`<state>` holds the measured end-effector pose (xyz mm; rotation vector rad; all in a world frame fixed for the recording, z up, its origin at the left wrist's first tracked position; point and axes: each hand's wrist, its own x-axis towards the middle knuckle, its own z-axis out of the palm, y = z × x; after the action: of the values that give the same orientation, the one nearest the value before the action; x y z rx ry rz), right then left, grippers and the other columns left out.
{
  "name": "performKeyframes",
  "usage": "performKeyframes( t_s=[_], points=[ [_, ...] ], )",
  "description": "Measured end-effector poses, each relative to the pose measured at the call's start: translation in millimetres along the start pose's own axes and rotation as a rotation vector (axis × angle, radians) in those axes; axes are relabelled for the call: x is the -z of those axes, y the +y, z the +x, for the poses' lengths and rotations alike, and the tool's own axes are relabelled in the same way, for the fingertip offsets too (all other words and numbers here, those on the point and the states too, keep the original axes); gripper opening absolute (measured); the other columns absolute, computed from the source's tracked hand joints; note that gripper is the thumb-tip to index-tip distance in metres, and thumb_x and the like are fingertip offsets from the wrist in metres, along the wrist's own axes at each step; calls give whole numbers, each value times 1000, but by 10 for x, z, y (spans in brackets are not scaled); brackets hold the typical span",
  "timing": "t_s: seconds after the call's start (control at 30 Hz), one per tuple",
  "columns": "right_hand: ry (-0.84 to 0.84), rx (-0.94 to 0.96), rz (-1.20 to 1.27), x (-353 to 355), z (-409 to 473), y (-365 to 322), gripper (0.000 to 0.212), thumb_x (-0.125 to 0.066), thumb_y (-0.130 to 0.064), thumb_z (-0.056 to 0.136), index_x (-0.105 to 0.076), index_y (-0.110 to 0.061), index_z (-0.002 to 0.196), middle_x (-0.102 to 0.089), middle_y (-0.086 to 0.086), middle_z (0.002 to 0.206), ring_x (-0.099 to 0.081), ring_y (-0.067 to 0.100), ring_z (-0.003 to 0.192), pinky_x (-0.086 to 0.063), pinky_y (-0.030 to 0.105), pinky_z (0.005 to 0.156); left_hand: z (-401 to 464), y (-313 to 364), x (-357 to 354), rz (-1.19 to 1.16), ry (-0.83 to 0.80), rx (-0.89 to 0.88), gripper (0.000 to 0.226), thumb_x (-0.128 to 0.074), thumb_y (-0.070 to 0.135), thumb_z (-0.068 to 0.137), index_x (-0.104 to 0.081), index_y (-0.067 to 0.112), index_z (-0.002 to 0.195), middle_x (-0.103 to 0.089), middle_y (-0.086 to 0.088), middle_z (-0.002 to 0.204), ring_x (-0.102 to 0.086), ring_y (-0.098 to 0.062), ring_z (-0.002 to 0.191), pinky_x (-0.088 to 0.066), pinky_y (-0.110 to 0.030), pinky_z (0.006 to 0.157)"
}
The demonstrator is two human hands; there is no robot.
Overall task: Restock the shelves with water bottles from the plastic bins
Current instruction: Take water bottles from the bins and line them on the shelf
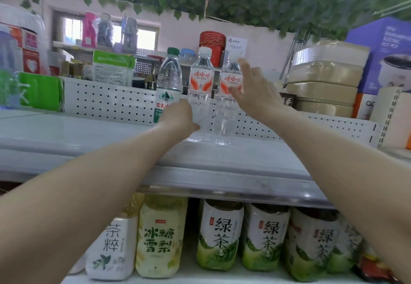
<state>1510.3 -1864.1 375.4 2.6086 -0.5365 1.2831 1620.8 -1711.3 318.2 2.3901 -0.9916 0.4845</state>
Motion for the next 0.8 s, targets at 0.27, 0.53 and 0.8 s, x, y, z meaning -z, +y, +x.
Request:
performKeyframes(
  t_s=[0.27,0.53,0.8],
  points=[
    [-103,158,-259,657,-1429,595,56,-43,-46,100,-31,-19,147,-44,10,140,-44,30,125,-44,43,93,-942,849,137,68,181,-285,60,-64,41,89,-39,14,136,-50,-10,132,-56,-31,111,-46,-42,87],
    [-166,154,-335,1357,-3112,1742,54,-49,-43,96,-47,-10,138,-55,16,125,-53,36,108,-49,48,83,-2196,2221,-700,-29,94,-526,59,-64,33,89,-39,16,140,-49,-9,134,-50,-31,118,-46,-44,87],
    [-391,50,-324,1592,-5106,2826,56,-48,-44,93,-49,-7,134,-58,16,115,-56,37,97,-51,47,74,-3361,3280,-2101,-61,-118,-704,60,-69,34,85,-45,12,135,-52,-11,129,-53,-33,113,-46,-42,86]
  ],
)
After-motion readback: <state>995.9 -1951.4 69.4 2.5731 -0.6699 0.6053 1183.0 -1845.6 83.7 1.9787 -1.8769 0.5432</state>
